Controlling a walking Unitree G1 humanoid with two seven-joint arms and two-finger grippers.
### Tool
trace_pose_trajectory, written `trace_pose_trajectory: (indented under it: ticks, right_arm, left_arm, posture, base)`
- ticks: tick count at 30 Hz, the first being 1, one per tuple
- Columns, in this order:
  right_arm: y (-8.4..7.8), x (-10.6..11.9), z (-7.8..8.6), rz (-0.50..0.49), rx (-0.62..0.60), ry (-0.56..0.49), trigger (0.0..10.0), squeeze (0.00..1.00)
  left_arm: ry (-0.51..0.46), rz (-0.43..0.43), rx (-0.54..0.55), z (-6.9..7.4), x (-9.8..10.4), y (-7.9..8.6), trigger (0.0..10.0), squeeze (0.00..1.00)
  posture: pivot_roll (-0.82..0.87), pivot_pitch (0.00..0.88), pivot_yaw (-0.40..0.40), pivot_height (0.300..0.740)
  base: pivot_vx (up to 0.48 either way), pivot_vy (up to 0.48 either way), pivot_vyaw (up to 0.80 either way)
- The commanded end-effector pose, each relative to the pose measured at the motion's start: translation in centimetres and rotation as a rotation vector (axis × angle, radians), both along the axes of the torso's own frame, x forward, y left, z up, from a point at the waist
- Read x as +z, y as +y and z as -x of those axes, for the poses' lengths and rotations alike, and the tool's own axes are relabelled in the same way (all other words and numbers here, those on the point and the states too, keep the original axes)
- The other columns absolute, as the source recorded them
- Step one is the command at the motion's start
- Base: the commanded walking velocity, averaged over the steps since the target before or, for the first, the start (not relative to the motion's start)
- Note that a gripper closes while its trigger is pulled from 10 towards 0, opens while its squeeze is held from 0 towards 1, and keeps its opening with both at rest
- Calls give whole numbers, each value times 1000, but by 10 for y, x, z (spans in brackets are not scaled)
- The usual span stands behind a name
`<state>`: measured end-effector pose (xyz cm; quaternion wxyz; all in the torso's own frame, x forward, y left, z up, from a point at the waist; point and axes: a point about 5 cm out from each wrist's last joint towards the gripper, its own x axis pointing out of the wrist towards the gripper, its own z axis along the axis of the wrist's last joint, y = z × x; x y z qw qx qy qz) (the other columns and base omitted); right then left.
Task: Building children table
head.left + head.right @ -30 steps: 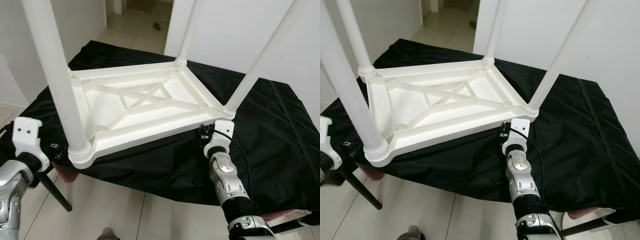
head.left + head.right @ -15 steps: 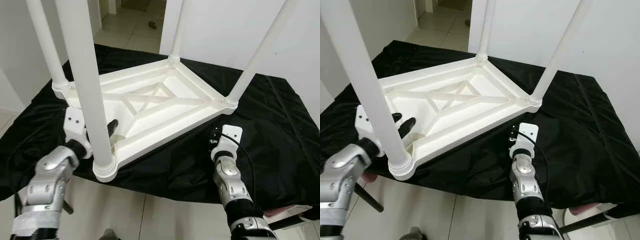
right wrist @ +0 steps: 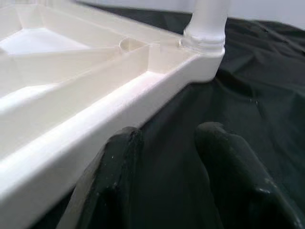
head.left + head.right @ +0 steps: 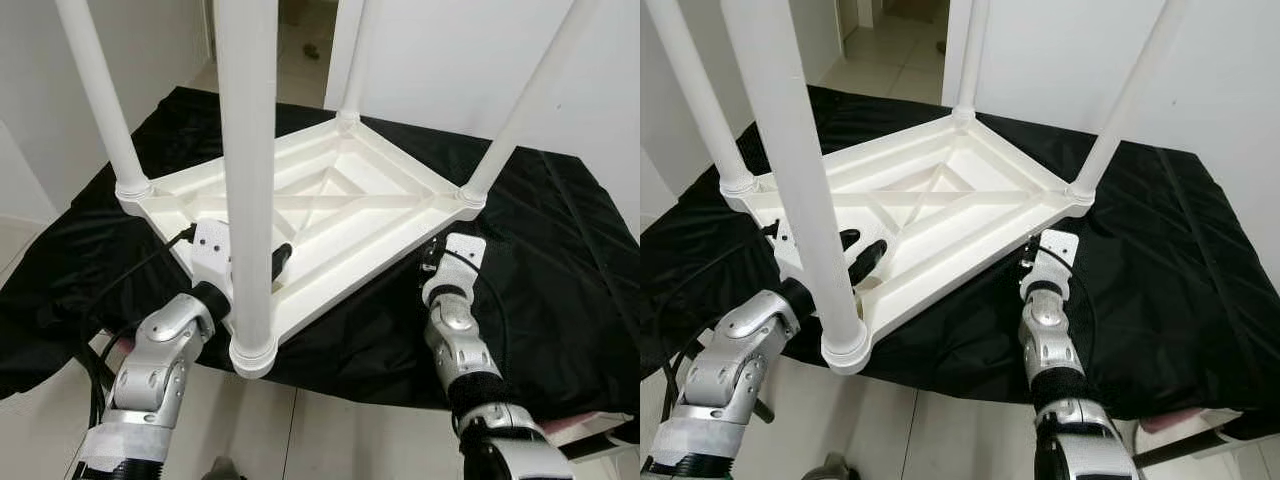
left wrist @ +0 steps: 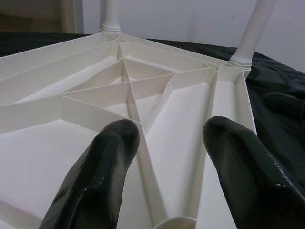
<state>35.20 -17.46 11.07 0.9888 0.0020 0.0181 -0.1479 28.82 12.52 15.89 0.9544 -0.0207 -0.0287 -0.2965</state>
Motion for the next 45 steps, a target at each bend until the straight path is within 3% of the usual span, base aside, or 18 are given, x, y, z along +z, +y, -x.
trace_pose_trajectory:
  ticks: [1, 11, 20, 30, 34, 38, 41, 45]
  right_arm:
    - [-4, -5, -2, -14, -24, 30, 10000, 0]
    - [-1, 2, -14, -19, -17, 54, 10000, 0]
    - [0, 5, -22, -47, -48, 84, 10000, 0]
    - [-10, 9, -24, -48, -135, 86, 10000, 0]
    - [-9, 8, -23, -161, -100, 39, 10000, 0]
    - [-8, 8, -23, -190, -81, 20, 10000, 0]
    - [-9, 3, -23, -351, -40, 0, 10000, 0]
    - [-7, 2, -24, -448, -1, -2, 10000, 0]
  left_arm:
    - [-31, -13, -18, 0, 6, -7, 10000, 0]
    - [-50, -11, -12, 2, 12, -10, 10000, 0]
    - [-29, -56, -171, 19, 4, -37, 10000, 0]
    - [-26, -49, -236, 24, 5, -53, 10000, 0]
    - [-25, -57, -255, 27, 4, -58, 10000, 0]
    - [-25, -57, -260, 27, 4, -59, 10000, 0]
    - [-22, -52, -272, 31, 4, -63, 10000, 0]
    - [-20, -50, -291, 34, 5, -67, 10000, 0]
  posture:
    - [161, 23, -47, 740]
    - [173, 34, -50, 740]
    - [178, 41, -63, 740]
    - [168, 50, -65, 740]
    - [167, 52, -65, 740]
    - [167, 52, -65, 740]
    - [164, 72, -67, 740]
    - [164, 81, -69, 740]
  base:
    - [0, 0, 0]
    - [0, 0, 0]
    - [0, 0, 0]
    - [0, 0, 0]
    - [0, 0, 0]
    - [0, 0, 0]
    - [0, 0, 0]
    - [0, 0, 0]
